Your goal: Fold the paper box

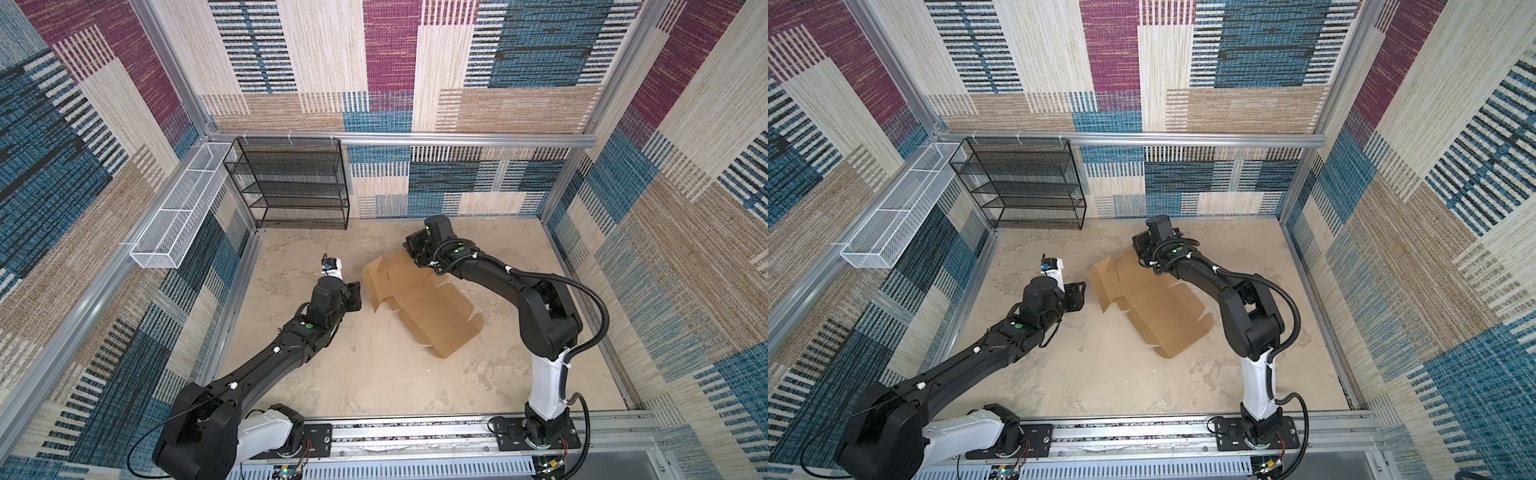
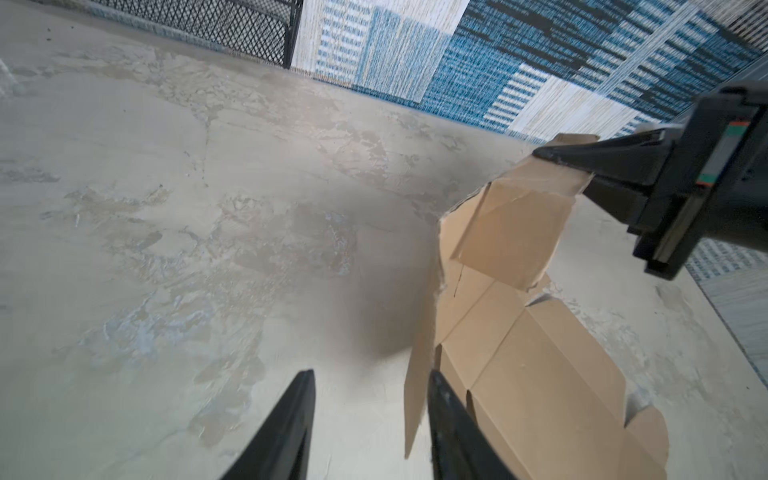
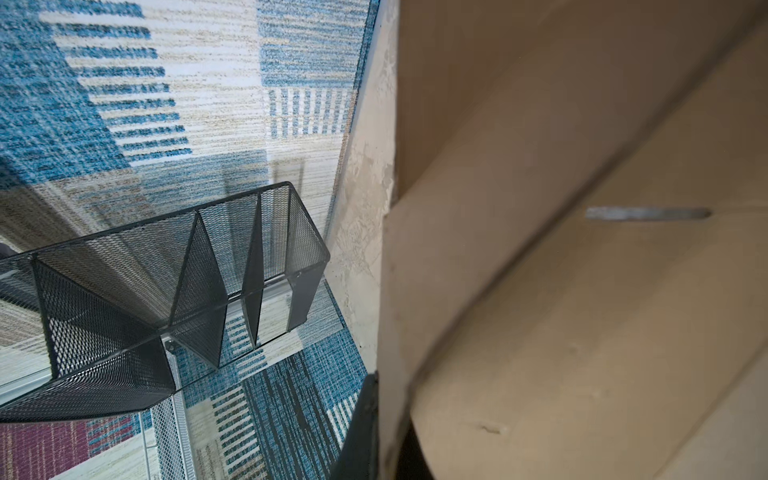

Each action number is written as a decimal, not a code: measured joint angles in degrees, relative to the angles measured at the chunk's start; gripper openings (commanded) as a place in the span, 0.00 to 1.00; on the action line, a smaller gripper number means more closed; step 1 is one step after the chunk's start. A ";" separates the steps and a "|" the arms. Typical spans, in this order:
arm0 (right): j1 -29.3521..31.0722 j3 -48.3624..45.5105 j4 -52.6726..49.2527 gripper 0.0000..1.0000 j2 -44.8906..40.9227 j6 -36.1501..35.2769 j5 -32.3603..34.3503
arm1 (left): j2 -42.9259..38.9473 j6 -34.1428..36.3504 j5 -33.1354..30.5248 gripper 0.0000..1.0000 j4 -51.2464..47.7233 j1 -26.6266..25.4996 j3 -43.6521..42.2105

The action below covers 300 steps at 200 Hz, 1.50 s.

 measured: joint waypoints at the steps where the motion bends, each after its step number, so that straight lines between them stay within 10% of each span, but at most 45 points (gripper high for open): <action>1: 0.00 -0.02 0.02 0.05 0.00 0.00 0.00 | -0.04 -0.02 0.15 0.46 -0.26 0.09 0.07; 300: 1.29 -23.58 32.24 0.03 -8.04 -8.57 -10.05 | 17.53 -0.72 14.97 0.45 9.20 5.62 -0.04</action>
